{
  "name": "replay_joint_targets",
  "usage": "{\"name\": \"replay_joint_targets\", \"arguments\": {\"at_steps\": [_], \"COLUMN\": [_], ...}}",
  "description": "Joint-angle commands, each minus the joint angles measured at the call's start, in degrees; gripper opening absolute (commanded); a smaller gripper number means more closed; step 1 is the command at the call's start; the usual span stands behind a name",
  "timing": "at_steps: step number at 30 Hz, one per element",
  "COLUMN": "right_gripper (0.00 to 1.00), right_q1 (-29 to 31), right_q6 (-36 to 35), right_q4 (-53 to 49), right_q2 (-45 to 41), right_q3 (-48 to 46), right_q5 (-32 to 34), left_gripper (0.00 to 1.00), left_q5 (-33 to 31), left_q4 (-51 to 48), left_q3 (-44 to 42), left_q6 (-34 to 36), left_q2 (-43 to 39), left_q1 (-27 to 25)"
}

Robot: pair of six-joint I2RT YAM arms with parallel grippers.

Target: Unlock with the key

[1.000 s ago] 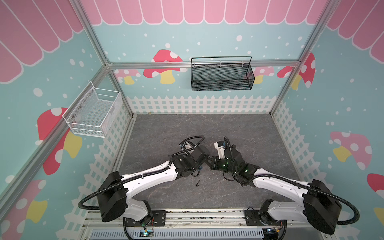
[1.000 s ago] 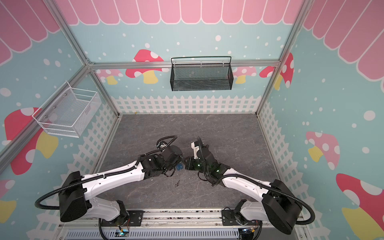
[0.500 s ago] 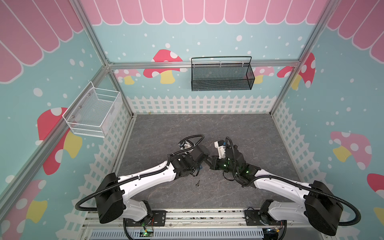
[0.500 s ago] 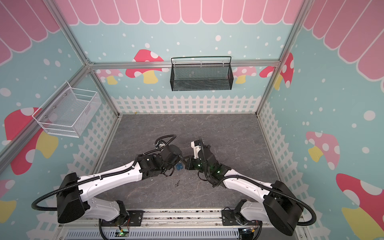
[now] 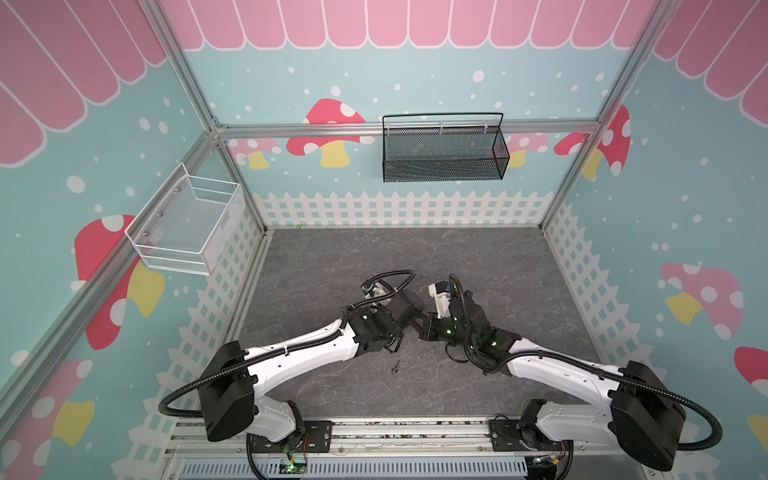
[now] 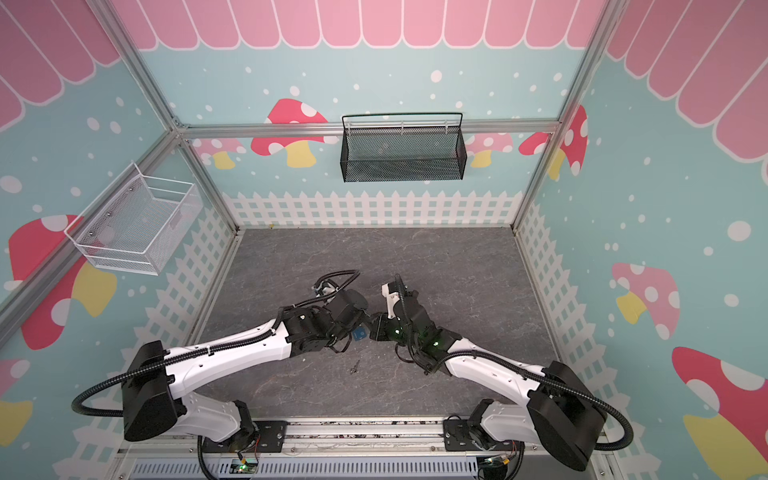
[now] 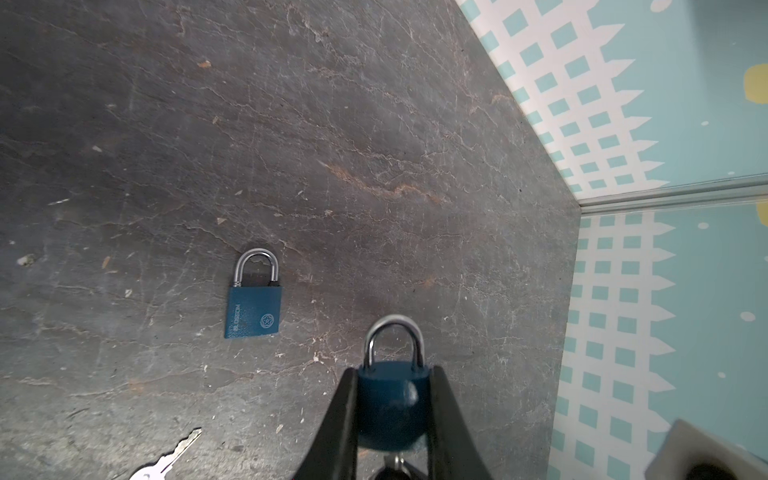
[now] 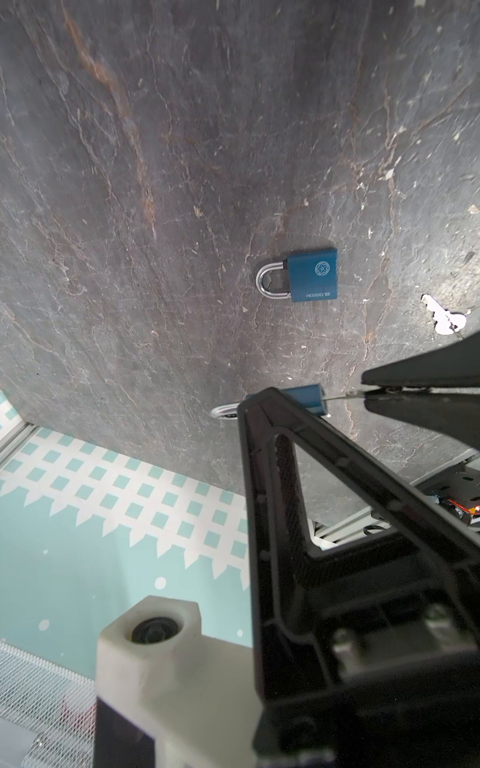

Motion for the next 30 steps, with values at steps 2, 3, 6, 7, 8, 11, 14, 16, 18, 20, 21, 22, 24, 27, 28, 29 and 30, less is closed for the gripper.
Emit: {"name": "replay_joint_targets", "arguments": {"at_steps": [2, 3, 6, 7, 8, 11, 14, 16, 18, 20, 21, 22, 24, 27, 28, 29, 30], "right_gripper": [0.0, 0.0, 0.0, 0.0, 0.0, 0.0, 0.0, 0.0, 0.0, 0.0, 0.0, 0.0, 0.0, 0.0, 0.0, 0.0, 0.0], "right_q1": [1.0, 1.0, 0.8, 0.7, 0.6, 0.6, 0.7, 1.0, 1.5, 2.0, 2.2, 2.6, 3.0, 2.8, 2.8, 2.8, 2.7], "right_q6": [-0.9, -1.0, 0.8, 2.2, 3.4, 6.2, 3.2, 0.2, -2.3, -5.0, -5.8, -6.8, -8.1, -5.0, -3.6, -2.0, -0.6], "right_q4": [11.2, 11.2, 16.5, 19.5, 21.3, 21.1, 12.5, 8.4, 7.7, 10.2, 10.9, 11.8, 13.1, 14.8, 16.0, 16.6, 16.6], "right_q2": [-1.2, -1.2, -1.7, -1.8, -1.9, -2.3, -3.6, -3.4, -2.7, -1.6, -1.1, -0.7, 0.1, -0.2, -0.7, -1.0, -1.1], "right_q3": [3.7, 3.5, 1.6, 0.7, 0.7, 2.0, 4.0, 5.0, 4.8, 4.1, 3.9, 3.7, 3.6, 3.2, 3.0, 3.2, 3.5], "right_q5": [-0.4, -0.3, -2.9, -4.9, -6.7, -8.7, -4.1, -0.5, 1.8, 1.9, 2.2, 2.2, 1.6, 0.3, -0.2, -0.6, -1.4], "left_gripper": [0.0, 0.0, 0.0, 0.0, 0.0, 0.0, 0.0, 0.0, 0.0, 0.0, 0.0, 0.0, 0.0, 0.0, 0.0, 0.0, 0.0], "left_q5": [9.7, 10.5, 13.8, 14.6, 14.9, 14.1, 13.7, 14.5, 16.5, 18.6, 19.5, 20.4, 21.2, 21.4, 21.4, 21.5, 21.6], "left_q4": [-0.3, 1.0, 5.7, 6.6, 6.7, 5.2, 3.9, 4.0, 5.9, 9.1, 11.0, 12.3, 12.8, 12.7, 12.8, 12.8, 13.0], "left_q3": [-0.6, -1.2, -3.8, -4.3, -4.4, -5.1, -6.0, -6.4, -6.9, -8.0, -8.7, -9.2, -9.3, -9.4, -9.7, -10.1, -10.4], "left_q6": [-1.8, -2.3, -4.3, -4.5, -4.1, -2.5, -2.3, -3.2, -4.3, -6.0, -6.6, -7.1, -7.7, -7.6, -7.7, -8.1, -8.2], "left_q2": [1.0, 0.5, -1.0, -1.4, -1.6, -2.1, -2.6, -3.0, -3.4, -4.2, -4.6, -4.9, -5.2, -5.6, -5.8, -6.0, -6.3], "left_q1": [-1.7, -1.6, -1.6, -1.5, -1.6, -1.5, -1.5, -1.6, -1.5, -1.5, -1.4, -1.3, -1.2, -1.2, -1.2, -1.2, -1.3]}}
